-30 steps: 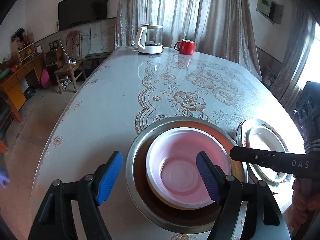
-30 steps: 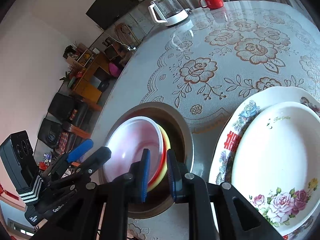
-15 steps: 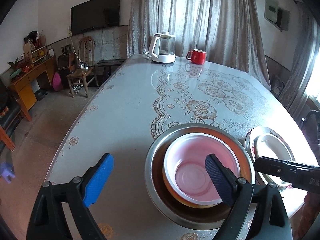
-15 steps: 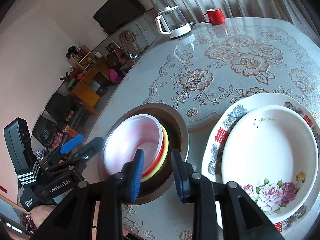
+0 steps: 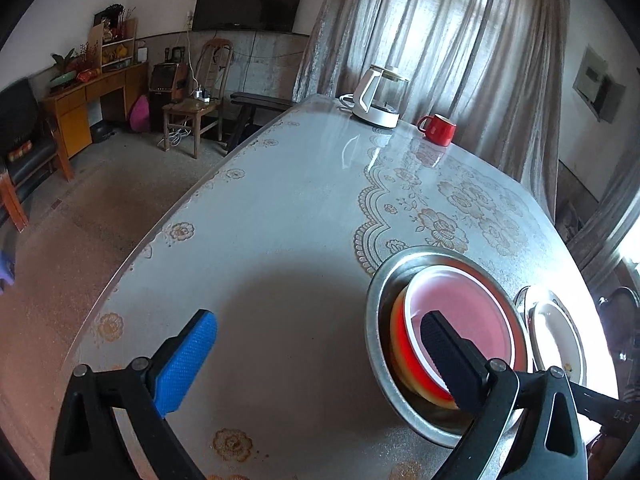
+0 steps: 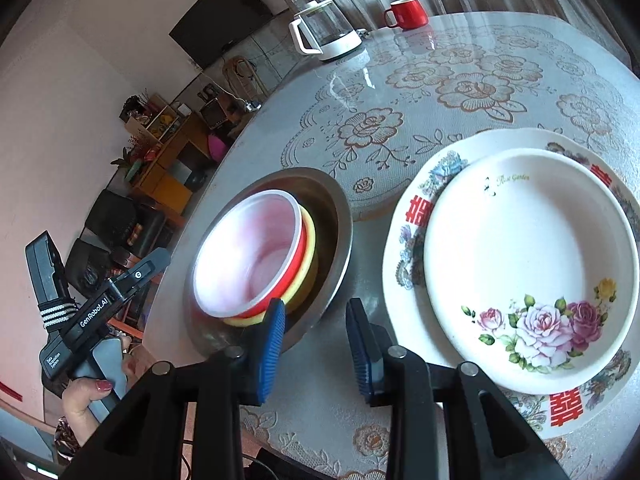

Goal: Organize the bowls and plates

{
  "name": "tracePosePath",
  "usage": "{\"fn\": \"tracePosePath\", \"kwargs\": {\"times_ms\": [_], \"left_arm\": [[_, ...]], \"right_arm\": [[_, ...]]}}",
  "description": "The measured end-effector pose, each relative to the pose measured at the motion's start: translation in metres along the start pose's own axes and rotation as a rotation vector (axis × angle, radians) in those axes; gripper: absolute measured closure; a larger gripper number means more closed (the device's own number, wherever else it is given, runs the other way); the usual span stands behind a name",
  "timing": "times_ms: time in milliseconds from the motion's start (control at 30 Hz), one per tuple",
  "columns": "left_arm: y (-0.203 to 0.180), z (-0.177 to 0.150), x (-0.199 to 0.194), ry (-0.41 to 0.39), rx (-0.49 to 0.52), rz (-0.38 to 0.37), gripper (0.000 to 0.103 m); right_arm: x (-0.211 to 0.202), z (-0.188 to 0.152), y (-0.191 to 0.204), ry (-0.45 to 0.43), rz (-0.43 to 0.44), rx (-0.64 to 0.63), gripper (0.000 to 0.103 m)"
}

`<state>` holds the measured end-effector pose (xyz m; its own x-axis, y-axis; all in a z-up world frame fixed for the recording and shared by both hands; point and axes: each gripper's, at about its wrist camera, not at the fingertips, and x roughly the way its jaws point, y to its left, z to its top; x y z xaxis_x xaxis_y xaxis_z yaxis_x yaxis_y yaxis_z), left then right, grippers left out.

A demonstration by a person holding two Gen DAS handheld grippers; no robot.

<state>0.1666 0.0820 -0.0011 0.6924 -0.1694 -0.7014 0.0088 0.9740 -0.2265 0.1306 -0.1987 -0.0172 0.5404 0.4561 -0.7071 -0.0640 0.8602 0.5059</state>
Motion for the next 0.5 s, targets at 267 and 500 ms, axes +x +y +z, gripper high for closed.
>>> {"fn": "tracePosePath", "kwargs": {"times_ms": [267,500], "left_arm": [[0.002,-0.011,0.004,0.034,0.014,-0.033,0.002],[-0.002,-0.013,0.012,0.07,0.047,-0.056,0.016]], "right_arm": [[0.005,-0.004,-0.005,0.008,-0.001,0.019,0.071],[0.011,-0.002,0.002,-0.001,-0.019,0.011,0.071]]}}
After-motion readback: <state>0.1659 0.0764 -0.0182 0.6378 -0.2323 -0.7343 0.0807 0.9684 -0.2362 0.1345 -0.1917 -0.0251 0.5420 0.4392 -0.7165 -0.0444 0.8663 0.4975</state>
